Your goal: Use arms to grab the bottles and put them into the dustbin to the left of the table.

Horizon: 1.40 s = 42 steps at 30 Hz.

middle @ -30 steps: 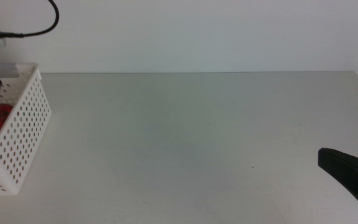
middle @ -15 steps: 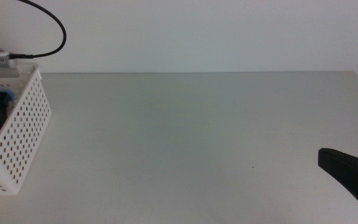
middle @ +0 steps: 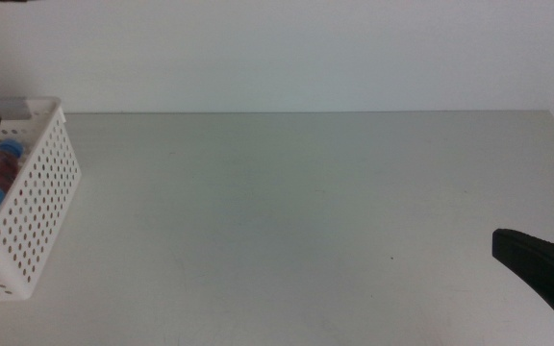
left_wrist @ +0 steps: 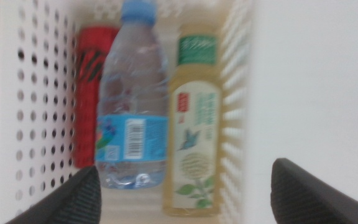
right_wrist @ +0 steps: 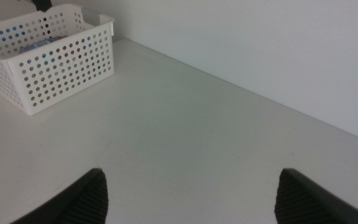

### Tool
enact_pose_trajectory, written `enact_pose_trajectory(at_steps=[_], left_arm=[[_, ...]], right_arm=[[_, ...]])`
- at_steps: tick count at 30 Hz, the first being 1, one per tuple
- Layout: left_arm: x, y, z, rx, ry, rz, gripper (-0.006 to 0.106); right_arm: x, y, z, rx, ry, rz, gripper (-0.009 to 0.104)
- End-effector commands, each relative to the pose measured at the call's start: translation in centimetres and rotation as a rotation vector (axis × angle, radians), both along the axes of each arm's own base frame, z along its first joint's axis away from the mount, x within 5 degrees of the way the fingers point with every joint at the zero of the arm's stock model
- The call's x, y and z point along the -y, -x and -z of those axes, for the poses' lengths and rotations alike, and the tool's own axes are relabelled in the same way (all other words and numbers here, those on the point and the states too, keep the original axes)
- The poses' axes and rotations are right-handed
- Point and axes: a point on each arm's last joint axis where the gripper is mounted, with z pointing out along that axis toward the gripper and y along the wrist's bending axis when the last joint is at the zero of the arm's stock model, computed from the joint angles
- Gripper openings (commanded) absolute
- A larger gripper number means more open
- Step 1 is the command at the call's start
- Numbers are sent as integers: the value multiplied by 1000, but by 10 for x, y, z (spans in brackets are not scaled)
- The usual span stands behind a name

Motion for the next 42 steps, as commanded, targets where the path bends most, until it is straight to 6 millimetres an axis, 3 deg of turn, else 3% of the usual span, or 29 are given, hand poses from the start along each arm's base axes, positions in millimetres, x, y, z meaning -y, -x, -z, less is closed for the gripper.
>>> enact_pose_trajectory(at_steps=[1,5,10,16,23,29,42], left_arm=[[22,22,-45,158,-17,45,94],[55,46,-76,283,-15,122,94],[83,85,-101,462,17,193,94],[92,128,-95,685,41,229,93],[87,164,-93,781,21,230,93],[87,175,-99,821,52,228,93],[89,168,-95,796,64,228,93]], right_arm=[[0,-1,-16,89,-42,4,87],[0,-1,-16,89,-42,4,87],[0,-1,-16,89,-42,4,87],[0,-1,-16,89,-42,4,87],[0,-1,-16,89,-42,4,87],[0,-1,-16,89,-42,4,87],[0,-1,-16,89,-42,4,87]])
